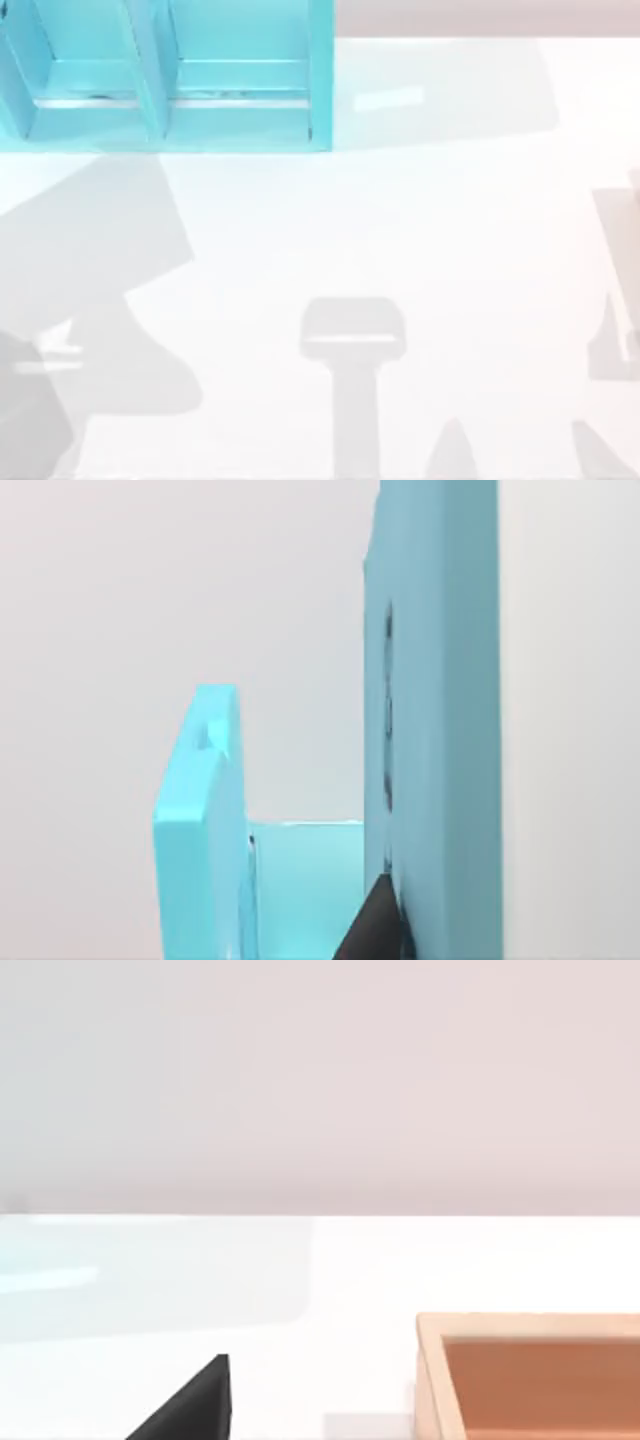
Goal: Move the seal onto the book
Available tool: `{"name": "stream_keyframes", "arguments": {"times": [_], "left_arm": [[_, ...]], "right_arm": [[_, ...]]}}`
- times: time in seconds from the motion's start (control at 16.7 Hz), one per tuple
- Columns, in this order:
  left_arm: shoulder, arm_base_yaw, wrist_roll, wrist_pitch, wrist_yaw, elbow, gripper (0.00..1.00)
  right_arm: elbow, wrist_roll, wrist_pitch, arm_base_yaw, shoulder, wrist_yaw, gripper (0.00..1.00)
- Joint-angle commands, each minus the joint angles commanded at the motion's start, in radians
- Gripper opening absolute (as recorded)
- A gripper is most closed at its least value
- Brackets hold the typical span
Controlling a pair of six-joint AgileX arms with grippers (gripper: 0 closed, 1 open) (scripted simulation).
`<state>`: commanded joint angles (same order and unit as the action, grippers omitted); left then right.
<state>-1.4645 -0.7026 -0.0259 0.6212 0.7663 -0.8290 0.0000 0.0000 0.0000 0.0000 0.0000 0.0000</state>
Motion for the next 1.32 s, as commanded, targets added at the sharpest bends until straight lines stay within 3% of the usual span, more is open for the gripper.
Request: {"name": "stream_keyframes", "arguments": {"times": [0.18,0.42,0.96,1.32], "left_arm": [[-0.007,0.011,0.021,-0.008,-0.018,0.004,0.0],[-0.055,0.095,0.186,-0.066,-0.139,0.032,0.0],[-0.223,0.469,0.858,-0.318,-0.643,0.105,0.0],[-0.296,0.738,1.292,-0.467,-0.967,0.065,0.0]], "right_arm": [[0.0,0.0,0.0,0.0,0.0,0.0,1.0],[0.0,0.0,0.0,0.0,0.0,0.0,1.0],[0.0,0.0,0.0,0.0,0.0,0.0,1.0],[0.0,0.0,0.0,0.0,0.0,0.0,1.0]]}}
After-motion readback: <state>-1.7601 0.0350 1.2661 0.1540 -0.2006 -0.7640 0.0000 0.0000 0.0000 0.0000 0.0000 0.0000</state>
